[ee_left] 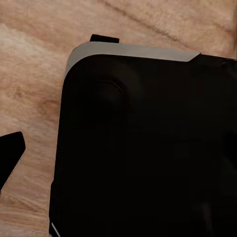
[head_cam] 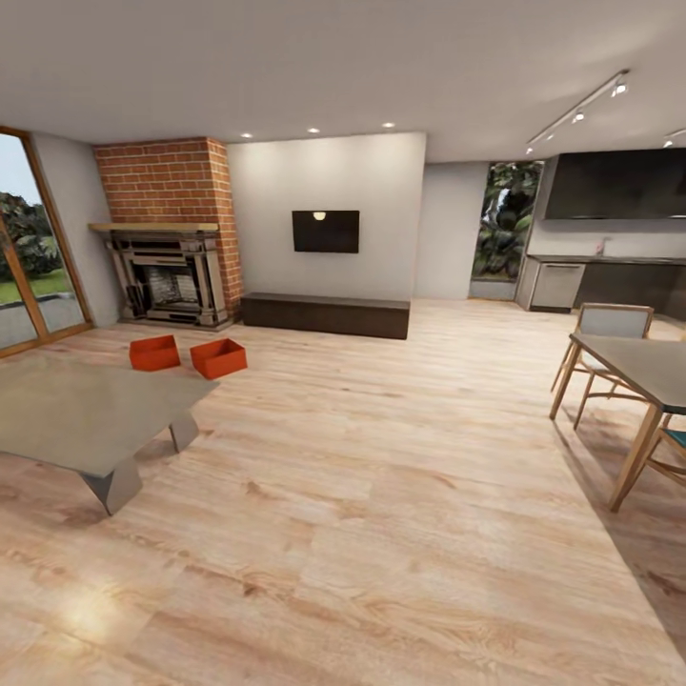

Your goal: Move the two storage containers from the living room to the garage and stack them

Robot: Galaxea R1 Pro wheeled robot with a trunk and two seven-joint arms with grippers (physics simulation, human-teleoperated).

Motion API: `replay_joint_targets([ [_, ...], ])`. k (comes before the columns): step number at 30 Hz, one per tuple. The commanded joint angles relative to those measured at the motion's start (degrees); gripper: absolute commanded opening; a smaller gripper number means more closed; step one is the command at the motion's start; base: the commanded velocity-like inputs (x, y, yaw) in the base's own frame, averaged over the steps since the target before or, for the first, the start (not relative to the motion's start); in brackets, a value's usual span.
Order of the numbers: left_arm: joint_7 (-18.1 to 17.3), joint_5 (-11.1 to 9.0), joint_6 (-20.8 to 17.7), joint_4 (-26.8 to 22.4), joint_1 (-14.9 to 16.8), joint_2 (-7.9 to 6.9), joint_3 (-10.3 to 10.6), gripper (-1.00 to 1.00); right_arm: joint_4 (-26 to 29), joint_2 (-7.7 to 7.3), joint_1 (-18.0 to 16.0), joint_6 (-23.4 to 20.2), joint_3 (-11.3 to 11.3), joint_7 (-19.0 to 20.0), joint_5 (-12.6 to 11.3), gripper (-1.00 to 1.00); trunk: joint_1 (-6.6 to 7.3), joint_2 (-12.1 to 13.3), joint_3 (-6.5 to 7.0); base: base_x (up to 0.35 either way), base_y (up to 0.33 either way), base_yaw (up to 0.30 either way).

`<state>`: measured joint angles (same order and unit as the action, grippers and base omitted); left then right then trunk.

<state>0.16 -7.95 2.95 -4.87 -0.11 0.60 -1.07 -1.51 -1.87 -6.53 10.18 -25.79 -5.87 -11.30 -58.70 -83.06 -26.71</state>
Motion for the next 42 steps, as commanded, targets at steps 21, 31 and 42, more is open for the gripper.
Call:
replay_joint_targets([
  [21, 0.0, -0.4, 0.1, -0.1, 0.0, 0.01, -0.1, 1.00, -0.2, 0.13, -0.1, 0.4, -0.4, 0.0, -0.6, 1.00, -0.03, 0.0, -0.05, 0.323, 0.000, -0.028],
  [31, 0.0, -0.4, 0.0, -0.1, 0.0, 0.01, -0.1, 1.00, -0.2, 0.03, -0.1, 0.1, -0.5, 0.0, -0.6, 1.00, -0.03, 0.0, -0.05, 0.323, 0.000, -0.001],
  [42, 0.0, -0.4, 0.0, 0.0, 0.0, 0.01, -0.1, 1.00, -0.2, -0.06, -0.1, 0.1, -0.9, 0.4, -0.2, 1.00, -0.03, 0.0, -0.05, 0.323, 0.000, 0.000],
])
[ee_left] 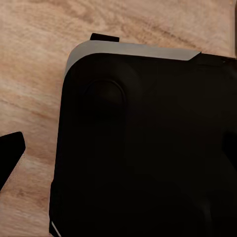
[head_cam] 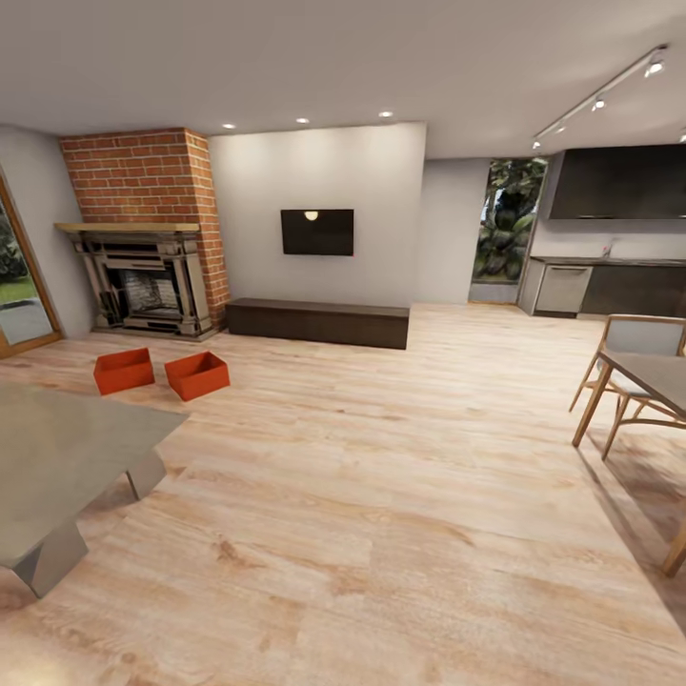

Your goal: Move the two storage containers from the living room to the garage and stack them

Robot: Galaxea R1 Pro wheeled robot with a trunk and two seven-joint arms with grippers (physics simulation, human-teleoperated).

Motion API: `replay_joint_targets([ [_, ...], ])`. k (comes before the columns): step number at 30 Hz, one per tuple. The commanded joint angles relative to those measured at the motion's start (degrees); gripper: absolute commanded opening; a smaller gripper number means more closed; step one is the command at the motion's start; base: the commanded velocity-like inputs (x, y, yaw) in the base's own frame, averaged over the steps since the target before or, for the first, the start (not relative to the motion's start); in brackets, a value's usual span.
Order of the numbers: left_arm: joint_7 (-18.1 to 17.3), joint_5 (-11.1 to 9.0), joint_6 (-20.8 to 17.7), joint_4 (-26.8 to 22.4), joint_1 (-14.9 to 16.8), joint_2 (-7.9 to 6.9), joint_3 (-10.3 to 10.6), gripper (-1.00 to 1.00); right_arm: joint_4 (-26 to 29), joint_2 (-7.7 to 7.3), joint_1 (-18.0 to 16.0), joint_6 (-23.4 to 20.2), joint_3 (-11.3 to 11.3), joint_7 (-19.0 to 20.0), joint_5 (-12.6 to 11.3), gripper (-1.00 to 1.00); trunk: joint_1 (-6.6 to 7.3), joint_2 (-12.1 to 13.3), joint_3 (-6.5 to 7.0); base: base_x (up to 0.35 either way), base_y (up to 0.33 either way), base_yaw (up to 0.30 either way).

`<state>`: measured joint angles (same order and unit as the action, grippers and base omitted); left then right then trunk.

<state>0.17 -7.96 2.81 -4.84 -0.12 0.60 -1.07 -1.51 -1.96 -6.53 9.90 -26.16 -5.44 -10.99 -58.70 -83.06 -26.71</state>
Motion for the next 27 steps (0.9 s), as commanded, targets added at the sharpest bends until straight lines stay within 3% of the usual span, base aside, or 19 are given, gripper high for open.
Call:
replay_joint_targets([
  [1, 0.0, -0.4, 0.1, 0.0, 0.0, 0.01, -0.1, 1.00, -0.2, -0.04, -0.1, 0.5, -0.4, 0.0, -0.5, 1.00, -0.03, 0.0, -0.05, 0.323, 0.000, 0.000],
  [27, 0.0, -0.5, 0.0, 0.0, 0.0, 0.10, -0.1, 1.00, -0.2, 0.43, -0.1, 0.2, -0.5, -0.5, -0.7, 1.00, -0.03, 0.0, -0.05, 0.323, 0.000, 0.000],
])
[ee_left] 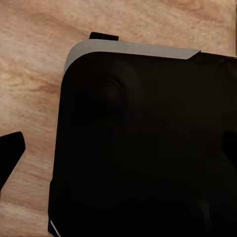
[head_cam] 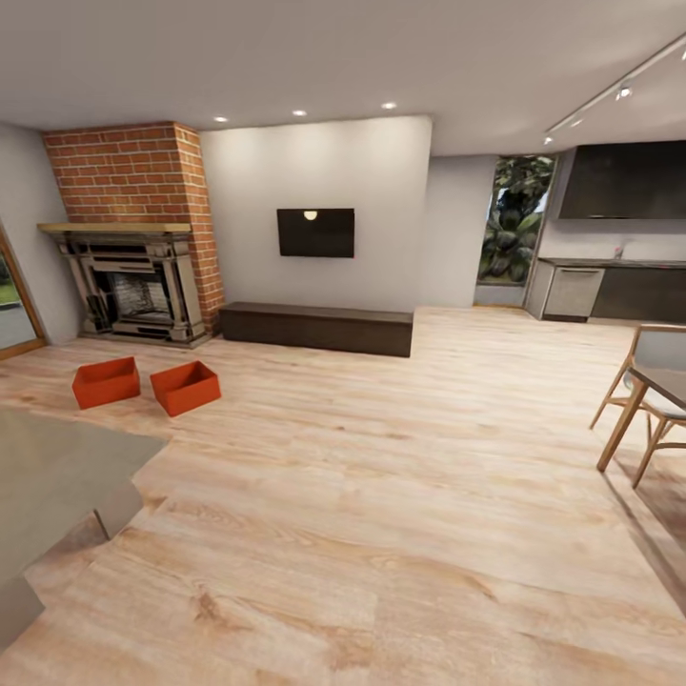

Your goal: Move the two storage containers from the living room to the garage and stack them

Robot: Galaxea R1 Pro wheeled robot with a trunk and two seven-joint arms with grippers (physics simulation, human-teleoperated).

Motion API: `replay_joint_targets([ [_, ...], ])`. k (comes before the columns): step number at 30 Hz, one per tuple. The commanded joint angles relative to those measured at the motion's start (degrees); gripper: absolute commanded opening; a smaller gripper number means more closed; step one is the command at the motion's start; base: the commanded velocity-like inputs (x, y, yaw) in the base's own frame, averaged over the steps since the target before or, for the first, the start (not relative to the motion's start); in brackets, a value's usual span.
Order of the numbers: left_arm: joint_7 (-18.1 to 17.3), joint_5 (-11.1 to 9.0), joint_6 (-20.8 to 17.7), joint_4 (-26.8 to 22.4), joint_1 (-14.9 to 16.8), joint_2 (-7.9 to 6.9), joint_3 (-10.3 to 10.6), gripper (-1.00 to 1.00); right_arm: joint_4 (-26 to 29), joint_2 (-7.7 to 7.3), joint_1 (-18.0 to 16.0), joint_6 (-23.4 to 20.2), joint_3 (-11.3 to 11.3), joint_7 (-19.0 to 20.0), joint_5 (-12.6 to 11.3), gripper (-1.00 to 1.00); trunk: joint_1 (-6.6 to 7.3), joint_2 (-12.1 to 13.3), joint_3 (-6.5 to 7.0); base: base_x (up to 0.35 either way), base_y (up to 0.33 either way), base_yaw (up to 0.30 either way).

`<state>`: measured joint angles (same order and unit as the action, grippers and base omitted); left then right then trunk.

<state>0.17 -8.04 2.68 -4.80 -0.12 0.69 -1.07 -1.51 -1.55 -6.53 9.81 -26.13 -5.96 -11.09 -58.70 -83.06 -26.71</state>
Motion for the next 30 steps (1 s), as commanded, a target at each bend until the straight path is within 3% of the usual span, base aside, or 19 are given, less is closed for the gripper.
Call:
replay_joint_targets([
  [1, 0.0, -0.4, 0.1, -0.1, 0.0, -0.03, -0.1, 1.00, -0.2, 0.02, -0.1, 0.3, -0.3, 0.0, -0.7, 1.00, -0.03, 0.0, -0.05, 0.323, 0.000, 0.000],
  [9, 0.0, -0.4, 0.1, -0.1, 0.0, -0.06, -0.1, 1.00, -0.2, -0.03, -0.1, 0.6, -0.2, 0.0, -0.8, 1.00, -0.03, 0.0, -0.05, 0.323, 0.000, 0.016],
  [21, 0.1, -0.4, 0.1, -0.1, 0.0, -0.02, -0.2, 1.00, -0.2, -0.07, -0.1, 0.6, -0.1, 0.0, -0.9, 1.00, -0.03, 0.0, -0.05, 0.323, 0.000, 0.230],
  [30, 0.0, -0.3, 0.1, 0.0, 0.0, 0.02, -0.2, 1.00, -0.2, -0.60, -0.1, 0.8, -0.1, 0.1, -0.8, 1.00, -0.03, 0.0, -0.05, 0.323, 0.000, 0.021],
])
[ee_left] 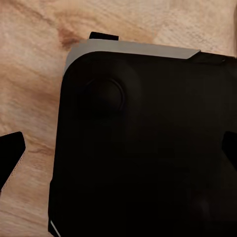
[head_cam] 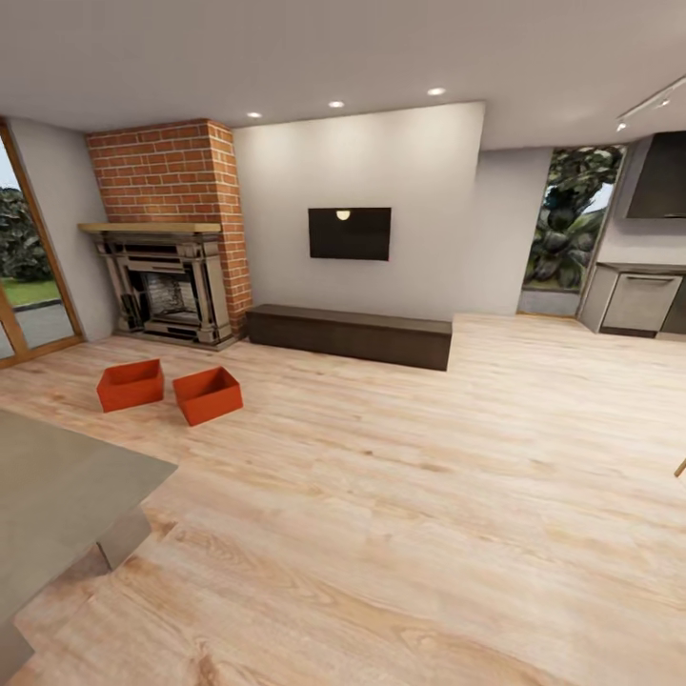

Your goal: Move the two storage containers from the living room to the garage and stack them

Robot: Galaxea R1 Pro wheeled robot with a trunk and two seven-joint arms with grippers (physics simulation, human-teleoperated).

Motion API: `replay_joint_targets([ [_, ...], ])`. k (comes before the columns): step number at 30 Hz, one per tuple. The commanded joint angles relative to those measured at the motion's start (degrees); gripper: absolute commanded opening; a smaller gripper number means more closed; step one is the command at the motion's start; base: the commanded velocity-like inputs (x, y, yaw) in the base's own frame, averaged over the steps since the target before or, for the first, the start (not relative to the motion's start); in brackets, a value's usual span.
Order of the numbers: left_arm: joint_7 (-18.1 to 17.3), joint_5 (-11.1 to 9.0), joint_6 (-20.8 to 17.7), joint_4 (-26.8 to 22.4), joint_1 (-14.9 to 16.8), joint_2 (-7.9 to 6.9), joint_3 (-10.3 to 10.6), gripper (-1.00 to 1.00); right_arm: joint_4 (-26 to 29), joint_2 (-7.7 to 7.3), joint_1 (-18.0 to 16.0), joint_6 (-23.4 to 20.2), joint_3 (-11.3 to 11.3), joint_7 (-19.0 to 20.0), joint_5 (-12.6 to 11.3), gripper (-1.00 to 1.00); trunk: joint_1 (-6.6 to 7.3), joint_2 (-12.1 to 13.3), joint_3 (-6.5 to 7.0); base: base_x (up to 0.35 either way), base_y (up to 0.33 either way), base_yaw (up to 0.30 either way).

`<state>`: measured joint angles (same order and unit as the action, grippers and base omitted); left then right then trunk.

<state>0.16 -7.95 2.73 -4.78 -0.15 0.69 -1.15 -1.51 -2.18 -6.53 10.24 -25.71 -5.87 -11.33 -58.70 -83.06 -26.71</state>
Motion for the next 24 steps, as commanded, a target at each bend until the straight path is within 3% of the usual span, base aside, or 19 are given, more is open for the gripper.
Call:
replay_joint_targets([
  [1, 0.0, -0.4, 0.1, -0.1, 0.0, 0.02, -0.1, 1.00, -0.2, 0.00, -0.1, 0.3, -0.5, 0.0, -0.5, 1.00, -0.03, 0.0, -0.05, 0.323, 0.000, 0.001],
  [24, 0.0, -0.4, 0.3, -0.1, 0.0, -0.07, 0.0, 1.00, -0.2, -0.05, -0.1, 0.3, -1.4, 0.0, 0.2, 1.00, -0.03, 0.0, -0.05, 0.323, 0.000, 0.000],
])
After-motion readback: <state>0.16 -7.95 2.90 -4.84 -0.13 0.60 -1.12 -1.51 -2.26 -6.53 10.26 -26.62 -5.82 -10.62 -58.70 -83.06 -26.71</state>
